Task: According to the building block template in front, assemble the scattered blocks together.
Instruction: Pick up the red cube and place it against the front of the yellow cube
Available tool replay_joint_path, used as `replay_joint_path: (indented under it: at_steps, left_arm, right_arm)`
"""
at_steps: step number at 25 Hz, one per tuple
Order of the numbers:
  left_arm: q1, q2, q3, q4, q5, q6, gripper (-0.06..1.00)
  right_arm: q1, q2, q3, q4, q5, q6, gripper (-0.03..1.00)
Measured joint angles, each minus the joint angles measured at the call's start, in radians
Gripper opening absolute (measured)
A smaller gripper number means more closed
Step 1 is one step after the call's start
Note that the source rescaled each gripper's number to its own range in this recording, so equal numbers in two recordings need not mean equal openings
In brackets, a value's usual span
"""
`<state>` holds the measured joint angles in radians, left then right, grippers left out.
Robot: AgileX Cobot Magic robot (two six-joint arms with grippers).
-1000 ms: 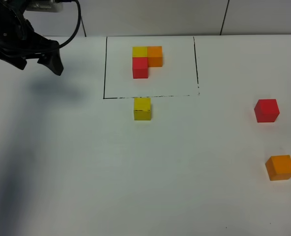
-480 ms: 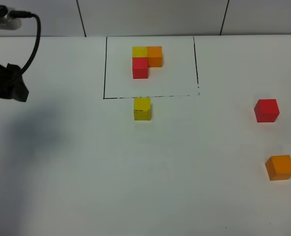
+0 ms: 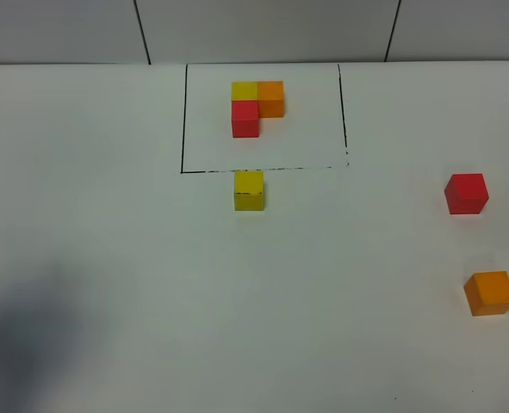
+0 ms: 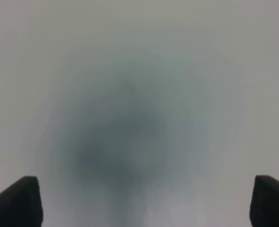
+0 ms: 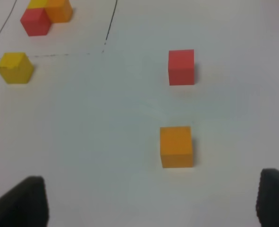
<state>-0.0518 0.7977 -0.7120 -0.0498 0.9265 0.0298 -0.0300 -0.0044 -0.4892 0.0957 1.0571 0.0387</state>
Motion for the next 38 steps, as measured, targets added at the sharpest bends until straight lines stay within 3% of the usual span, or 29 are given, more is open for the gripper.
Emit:
replay_joint_path:
  at_steps: [8,21,38]
  left_arm:
    - [0.000,-0.342,0.148,-0.001,0.015,-0.030,0.84]
    - [-0.001,-0.728,0.157,-0.001,0.163,-0.030,0.79]
    - [-0.001,-0.805,0.206,-0.005,0.137,-0.030,0.66]
  right_arm:
    - [0.000,0.000,0.000,0.000,0.000,0.000,0.77]
    - [0.000,0.000,0.000,0.000,0.000,0.000,0.77]
    - [0.000,0.000,0.000,0.001,0.000,0.000,0.77]
